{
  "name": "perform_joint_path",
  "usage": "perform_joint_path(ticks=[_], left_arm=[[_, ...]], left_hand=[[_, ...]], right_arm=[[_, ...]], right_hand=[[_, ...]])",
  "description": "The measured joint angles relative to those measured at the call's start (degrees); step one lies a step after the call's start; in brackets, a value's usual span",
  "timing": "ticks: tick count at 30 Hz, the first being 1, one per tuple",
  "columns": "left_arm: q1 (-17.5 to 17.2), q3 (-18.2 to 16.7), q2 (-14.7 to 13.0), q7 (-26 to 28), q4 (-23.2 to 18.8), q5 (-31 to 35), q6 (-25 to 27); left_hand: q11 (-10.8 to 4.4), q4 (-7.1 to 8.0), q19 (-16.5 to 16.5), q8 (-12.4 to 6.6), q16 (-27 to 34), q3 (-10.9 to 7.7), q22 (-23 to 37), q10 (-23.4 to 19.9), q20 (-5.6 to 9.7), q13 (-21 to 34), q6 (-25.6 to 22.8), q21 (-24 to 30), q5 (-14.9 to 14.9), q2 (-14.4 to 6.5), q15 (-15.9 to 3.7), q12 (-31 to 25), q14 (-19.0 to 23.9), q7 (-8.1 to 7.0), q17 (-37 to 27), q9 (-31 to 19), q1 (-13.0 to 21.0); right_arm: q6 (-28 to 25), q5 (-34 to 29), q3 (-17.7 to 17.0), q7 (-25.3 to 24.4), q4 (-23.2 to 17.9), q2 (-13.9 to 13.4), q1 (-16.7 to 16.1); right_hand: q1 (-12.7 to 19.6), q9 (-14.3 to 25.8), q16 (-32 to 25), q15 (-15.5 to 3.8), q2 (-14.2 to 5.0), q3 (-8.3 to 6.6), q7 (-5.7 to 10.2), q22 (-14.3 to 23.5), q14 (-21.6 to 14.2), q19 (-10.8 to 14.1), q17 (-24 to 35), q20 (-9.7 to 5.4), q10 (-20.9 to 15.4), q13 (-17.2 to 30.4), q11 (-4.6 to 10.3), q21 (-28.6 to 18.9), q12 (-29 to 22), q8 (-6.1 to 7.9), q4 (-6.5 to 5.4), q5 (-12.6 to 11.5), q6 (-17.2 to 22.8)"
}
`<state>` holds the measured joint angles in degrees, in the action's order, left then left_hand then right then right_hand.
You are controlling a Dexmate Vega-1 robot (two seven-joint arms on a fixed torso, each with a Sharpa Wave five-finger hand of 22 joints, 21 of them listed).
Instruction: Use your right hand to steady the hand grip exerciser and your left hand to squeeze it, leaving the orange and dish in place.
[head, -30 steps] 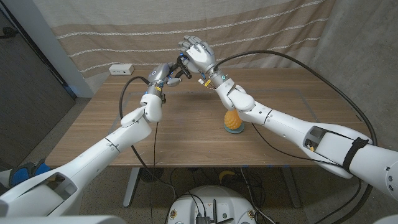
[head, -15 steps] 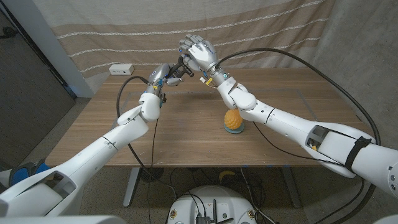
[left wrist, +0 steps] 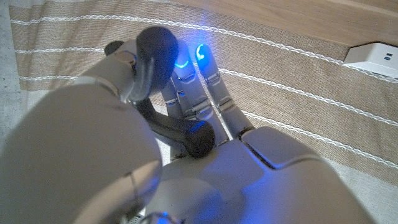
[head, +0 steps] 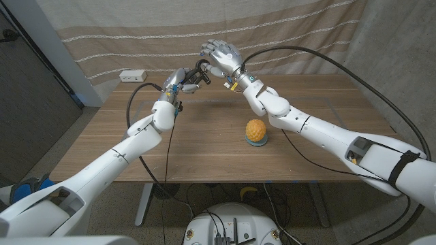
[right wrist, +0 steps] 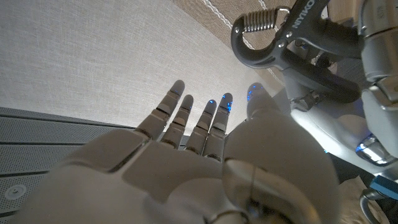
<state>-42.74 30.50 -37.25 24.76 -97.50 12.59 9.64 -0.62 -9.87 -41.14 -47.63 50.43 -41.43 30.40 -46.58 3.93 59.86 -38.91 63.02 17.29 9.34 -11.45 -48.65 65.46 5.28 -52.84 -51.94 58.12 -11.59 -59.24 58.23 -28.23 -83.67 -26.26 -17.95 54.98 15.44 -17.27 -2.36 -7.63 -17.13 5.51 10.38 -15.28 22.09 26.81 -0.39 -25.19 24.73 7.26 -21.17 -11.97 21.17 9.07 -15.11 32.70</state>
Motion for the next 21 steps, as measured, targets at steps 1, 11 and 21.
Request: perform_joint_path(ticks=[1,11,21], left_arm=[[0.0,-0.03,0.02,-0.01,0.04,-0.11,-0.12],[-0.19,-0.8,0.27,-1.15,1.26,-4.26,-6.32],[-0.62,-3.59,2.22,-9.82,7.46,-18.12,-21.01]], left_hand=[[0.02,0.0,-0.39,-0.24,0.08,0.0,-0.05,-0.42,0.18,0.3,-0.2,0.21,0.17,0.0,0.0,-0.32,0.0,-0.21,0.0,-0.27,0.0],[0.42,-2.55,-2.61,-2.52,3.08,-2.55,1.55,-4.51,0.79,2.07,-3.31,1.63,3.08,0.15,0.34,-2.83,0.34,-1.4,0.08,-1.54,0.15],[0.73,-3.02,-3.63,-3.24,5.22,-3.03,1.88,-5.66,0.99,2.98,-4.23,2.51,3.99,-0.11,0.54,-3.55,0.54,-1.28,0.08,-2.09,-0.12]], right_arm=[[0.05,0.06,-0.11,-0.02,-0.02,-0.01,-0.09],[0.96,0.94,-2.07,-3.21,1.73,0.42,-1.24],[2.88,2.65,-2.85,-12.98,6.17,1.94,-1.51]], right_hand=[[0.0,-0.13,0.14,0.23,0.0,-0.28,0.14,0.0,-0.23,0.0,0.0,0.0,-0.24,-0.04,0.24,0.0,-0.16,0.0,0.01,-0.18,0.26],[-2.46,-1.45,0.31,0.06,-1.03,-1.56,-0.19,0.16,-1.78,0.63,-0.26,-0.63,-2.97,-0.56,0.93,-0.02,-1.04,-0.22,-1.25,-2.21,4.08],[-4.66,-2.14,0.31,-0.09,-1.01,-2.03,-0.24,0.16,-2.56,0.62,-0.5,-0.63,-4.6,-0.83,1.34,0.2,-1.05,-0.22,-1.73,-3.12,7.18]])
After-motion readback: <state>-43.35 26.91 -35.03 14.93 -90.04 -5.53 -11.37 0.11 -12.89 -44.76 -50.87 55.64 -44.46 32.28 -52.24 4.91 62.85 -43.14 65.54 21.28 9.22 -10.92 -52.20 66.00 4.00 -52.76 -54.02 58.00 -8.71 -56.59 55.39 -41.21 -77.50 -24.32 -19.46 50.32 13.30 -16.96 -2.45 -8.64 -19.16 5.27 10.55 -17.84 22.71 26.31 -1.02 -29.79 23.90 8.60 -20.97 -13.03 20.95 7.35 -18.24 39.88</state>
